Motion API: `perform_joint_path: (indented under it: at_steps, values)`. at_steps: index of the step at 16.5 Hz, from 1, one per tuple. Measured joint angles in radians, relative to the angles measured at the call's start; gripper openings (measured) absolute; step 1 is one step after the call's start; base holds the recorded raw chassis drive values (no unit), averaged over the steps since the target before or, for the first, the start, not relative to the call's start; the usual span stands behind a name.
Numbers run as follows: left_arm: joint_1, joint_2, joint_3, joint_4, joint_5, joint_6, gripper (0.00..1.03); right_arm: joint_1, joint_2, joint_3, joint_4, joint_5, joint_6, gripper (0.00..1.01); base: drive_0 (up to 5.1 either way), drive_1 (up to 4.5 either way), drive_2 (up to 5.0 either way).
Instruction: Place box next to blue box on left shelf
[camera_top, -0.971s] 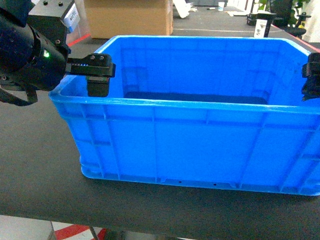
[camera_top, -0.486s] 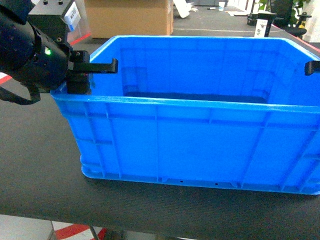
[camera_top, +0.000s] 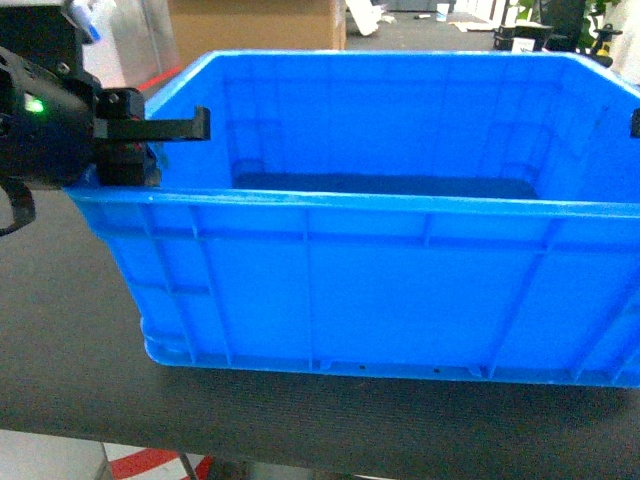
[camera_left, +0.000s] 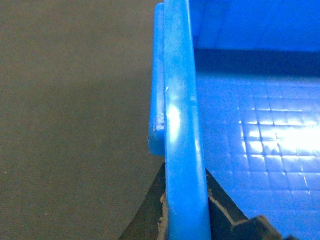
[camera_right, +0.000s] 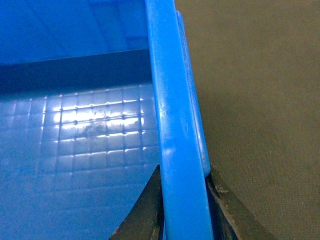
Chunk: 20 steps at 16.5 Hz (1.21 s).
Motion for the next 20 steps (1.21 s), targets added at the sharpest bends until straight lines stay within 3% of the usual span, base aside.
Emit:
perform_joint_path:
  at_steps: [4,8,11,20]
  values:
    - [-0.051,-0.264,-0.224,0.177,-0.152,0.009,0.10,0.020,-0.175,-0.145,0.155,-0.033,-0.010,0.16,0.0,0.00,0.0]
    - [-0.097,-0.550,-0.473,0.246,-0.300,0.026,0.10,0.038,-0.349,-0.297,0.200,-0.085,-0.036,0.16,0.0,0.00,0.0]
    - [-0.105,-0.669,-0.506,0.187,-0.327,0.023,0.10,0.045,-0.412,-0.319,0.194,-0.111,-0.036,0.16,0.0,0.00,0.0]
    - [-0.172,-0.815,-0.537,0.064,-0.389,0.006,0.10,0.051,-0.546,-0.410,0.177,-0.097,-0.024,0.16,0.0,0.00,0.0]
